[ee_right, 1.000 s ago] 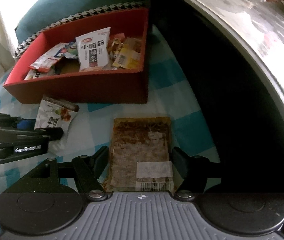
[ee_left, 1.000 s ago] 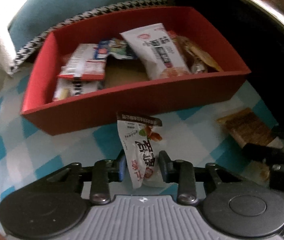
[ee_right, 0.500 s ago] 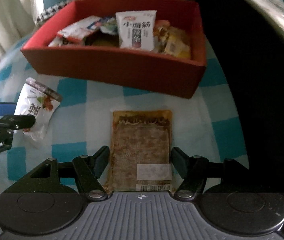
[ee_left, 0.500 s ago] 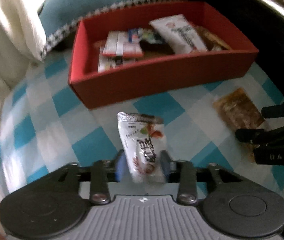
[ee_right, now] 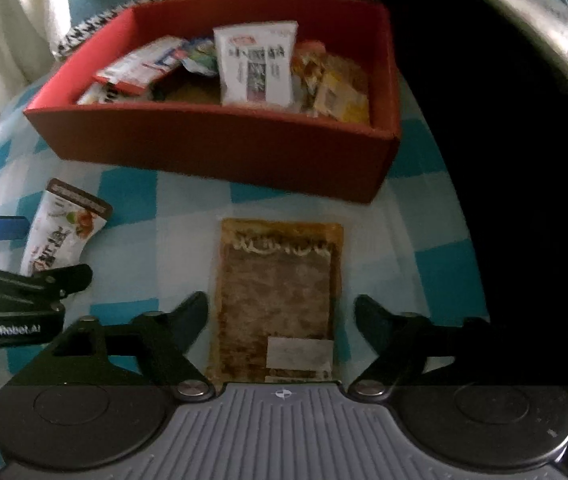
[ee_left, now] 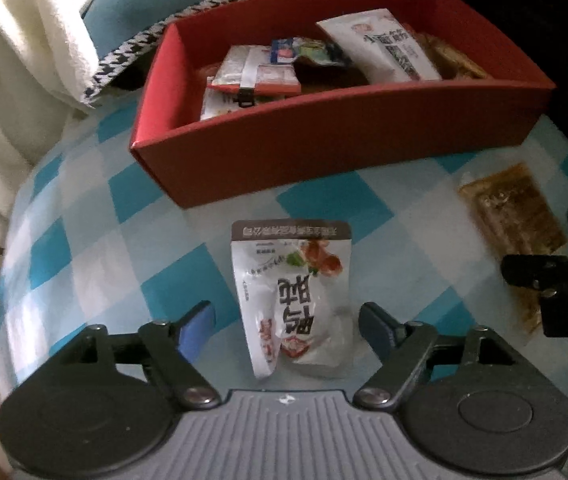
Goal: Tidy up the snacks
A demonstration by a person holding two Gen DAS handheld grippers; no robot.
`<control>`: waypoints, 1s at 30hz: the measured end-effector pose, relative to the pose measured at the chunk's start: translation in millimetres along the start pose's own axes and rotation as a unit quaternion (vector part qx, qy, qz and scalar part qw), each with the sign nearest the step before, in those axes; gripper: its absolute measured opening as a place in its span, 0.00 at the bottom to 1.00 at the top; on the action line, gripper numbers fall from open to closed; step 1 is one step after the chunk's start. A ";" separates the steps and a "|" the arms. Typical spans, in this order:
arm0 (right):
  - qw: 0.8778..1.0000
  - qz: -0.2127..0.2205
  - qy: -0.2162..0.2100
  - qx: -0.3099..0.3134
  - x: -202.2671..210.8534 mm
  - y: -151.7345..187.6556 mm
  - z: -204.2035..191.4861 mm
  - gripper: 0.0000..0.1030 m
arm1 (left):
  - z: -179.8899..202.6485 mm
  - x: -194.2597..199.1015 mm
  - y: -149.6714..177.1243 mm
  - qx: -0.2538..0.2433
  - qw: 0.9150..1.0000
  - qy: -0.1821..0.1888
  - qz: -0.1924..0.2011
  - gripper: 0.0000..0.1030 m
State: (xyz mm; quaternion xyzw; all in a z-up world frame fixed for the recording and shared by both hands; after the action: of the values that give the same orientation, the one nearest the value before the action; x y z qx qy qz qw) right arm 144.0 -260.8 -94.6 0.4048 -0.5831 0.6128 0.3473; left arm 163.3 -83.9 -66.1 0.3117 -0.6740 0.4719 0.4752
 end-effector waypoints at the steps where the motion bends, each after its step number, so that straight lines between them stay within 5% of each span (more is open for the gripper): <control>1: 1.000 -0.003 0.000 0.002 -2.4 0.5 -0.7 0.86 | 0.8 0.8 1.1 0.000 1.000 -0.004 0.001 0.73; 7: 1.000 0.001 0.010 0.030 -5.0 3.6 -11.6 0.82 | 3.7 0.1 -0.7 -0.025 1.000 -0.002 -0.002 0.71; 10: 0.999 0.004 0.013 0.041 -2.1 7.7 -15.4 0.78 | 4.9 3.6 4.5 -0.037 0.999 0.025 0.015 0.53; 15: 0.999 0.012 0.003 0.037 2.2 1.6 -23.5 0.69 | 1.4 4.9 4.8 -0.019 0.999 0.039 0.017 0.50; 30: 0.999 0.045 -0.025 0.011 21.4 -12.3 -23.2 0.68 | -35.4 23.6 -7.5 0.045 0.995 0.085 0.026 0.49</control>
State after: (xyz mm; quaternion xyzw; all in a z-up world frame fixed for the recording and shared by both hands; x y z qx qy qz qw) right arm 143.7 -237.7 -69.8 0.3972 -0.6020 0.6241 0.3004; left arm 173.8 -52.9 -37.9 0.2737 -0.6171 0.5387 0.5040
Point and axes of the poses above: each gripper's, at about its wrist camera, not at the fingertips, and x roughly against the way its jaws point, z to its right, y to its underside, the point moved 2 cm from there along -x, roughly the way its jaws point, and after that the axes turned 1 degree about x, right-handed, at the moved point
